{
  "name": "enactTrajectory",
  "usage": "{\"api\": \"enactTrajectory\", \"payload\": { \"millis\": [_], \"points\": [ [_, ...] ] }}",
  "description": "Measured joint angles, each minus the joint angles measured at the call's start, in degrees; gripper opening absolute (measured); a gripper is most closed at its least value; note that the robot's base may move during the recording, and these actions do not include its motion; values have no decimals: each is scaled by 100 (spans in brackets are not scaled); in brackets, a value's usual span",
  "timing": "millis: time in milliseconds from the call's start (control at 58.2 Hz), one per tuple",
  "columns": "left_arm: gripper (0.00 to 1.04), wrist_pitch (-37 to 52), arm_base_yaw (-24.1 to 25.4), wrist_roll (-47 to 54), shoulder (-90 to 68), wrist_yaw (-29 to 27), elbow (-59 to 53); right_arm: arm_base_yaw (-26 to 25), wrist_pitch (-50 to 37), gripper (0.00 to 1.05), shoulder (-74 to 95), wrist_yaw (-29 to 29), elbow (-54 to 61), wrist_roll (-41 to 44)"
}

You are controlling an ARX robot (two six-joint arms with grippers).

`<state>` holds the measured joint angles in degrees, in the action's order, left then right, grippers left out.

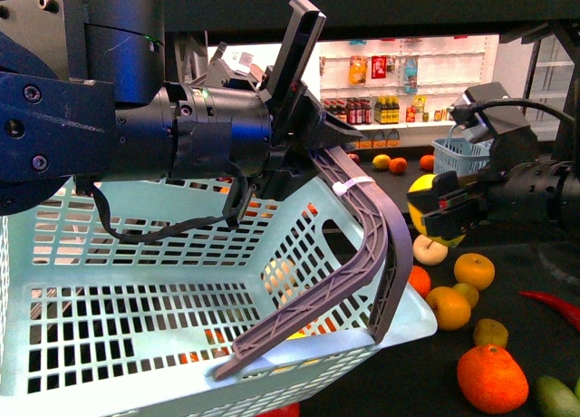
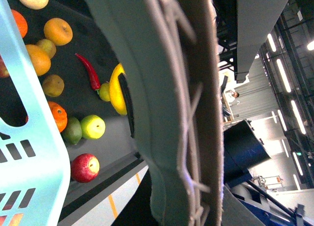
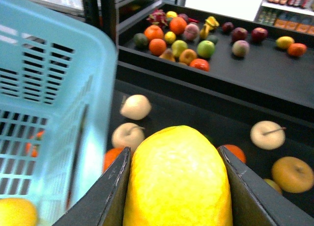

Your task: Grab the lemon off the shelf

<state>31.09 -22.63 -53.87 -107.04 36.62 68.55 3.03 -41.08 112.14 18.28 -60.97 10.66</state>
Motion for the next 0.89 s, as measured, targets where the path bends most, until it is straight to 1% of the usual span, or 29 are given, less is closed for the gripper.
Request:
{"api": "enactTrajectory", "payload": {
  "millis": [310,533,567,585,722,774,843,894],
  "points": [
    [9,0,0,2,0,2,0,656,33,46,-24,-74,295,-317],
    [9,0,0,4,0,-2,0,868,114,46,-24,-63,345,-378],
    [9,0,0,7,0,-2,0,881,120,50,-24,-63,354,-380],
    [9,0,0,7,0,-2,0,890,120,55,-24,-61,361,-387],
    [9,0,0,2,0,0,0,903,103,75,-46,4,428,-505],
    [9,-2,0,2,0,7,0,890,87,82,-66,-39,446,-555],
    [9,-2,0,-4,0,2,0,839,81,93,-181,-173,476,-678],
    [9,-2,0,0,0,2,0,791,35,99,-321,-302,540,-697]
  ]
}}
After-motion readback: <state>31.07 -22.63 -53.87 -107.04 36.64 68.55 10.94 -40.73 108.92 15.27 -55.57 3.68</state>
